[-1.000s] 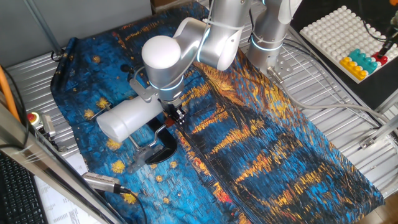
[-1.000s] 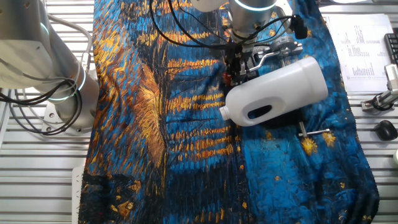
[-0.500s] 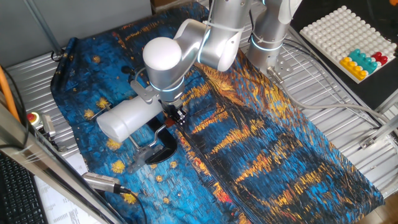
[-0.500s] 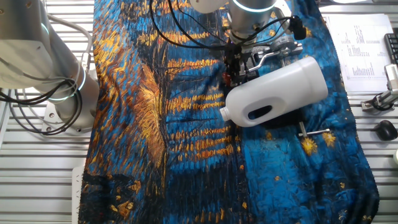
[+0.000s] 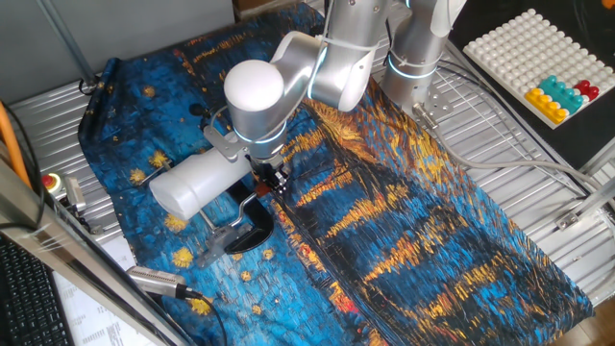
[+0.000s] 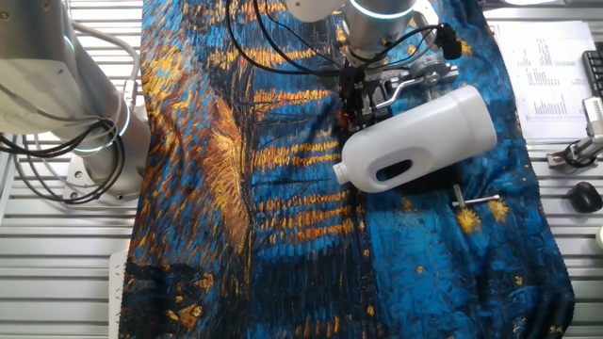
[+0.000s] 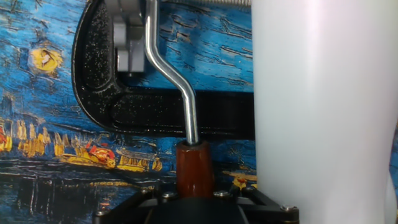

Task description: Pull up the lever

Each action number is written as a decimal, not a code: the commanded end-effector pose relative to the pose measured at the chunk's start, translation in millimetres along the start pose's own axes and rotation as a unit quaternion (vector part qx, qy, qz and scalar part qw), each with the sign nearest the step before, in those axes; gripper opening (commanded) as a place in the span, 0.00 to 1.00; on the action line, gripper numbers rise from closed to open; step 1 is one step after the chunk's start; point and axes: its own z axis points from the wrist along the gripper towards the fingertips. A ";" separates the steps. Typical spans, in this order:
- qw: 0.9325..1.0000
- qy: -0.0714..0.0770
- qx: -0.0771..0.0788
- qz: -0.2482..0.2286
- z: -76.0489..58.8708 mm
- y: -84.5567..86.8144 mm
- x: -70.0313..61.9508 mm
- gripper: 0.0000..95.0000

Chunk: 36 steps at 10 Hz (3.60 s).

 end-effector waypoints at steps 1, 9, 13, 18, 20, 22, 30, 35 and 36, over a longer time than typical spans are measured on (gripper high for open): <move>1.000 0.001 0.001 -0.004 -0.6 1.2 0.6 0.00; 1.000 0.000 0.010 -0.021 -7.2 1.2 -2.2 0.00; 1.000 0.004 0.007 -0.019 -13.1 0.0 -3.6 0.00; 0.999 0.034 -0.002 -0.012 -28.0 -1.9 -12.8 0.00; 0.999 0.038 -0.004 -0.011 -33.6 -2.3 -15.5 0.00; 0.999 0.047 -0.007 -0.009 -42.4 -2.4 -21.8 0.00; 0.997 0.071 -0.012 -0.002 -61.9 -0.3 -36.7 0.00; 0.996 0.085 -0.015 0.003 -73.7 1.4 -44.4 0.00; 0.996 0.089 -0.015 0.005 -75.9 2.0 -47.0 0.00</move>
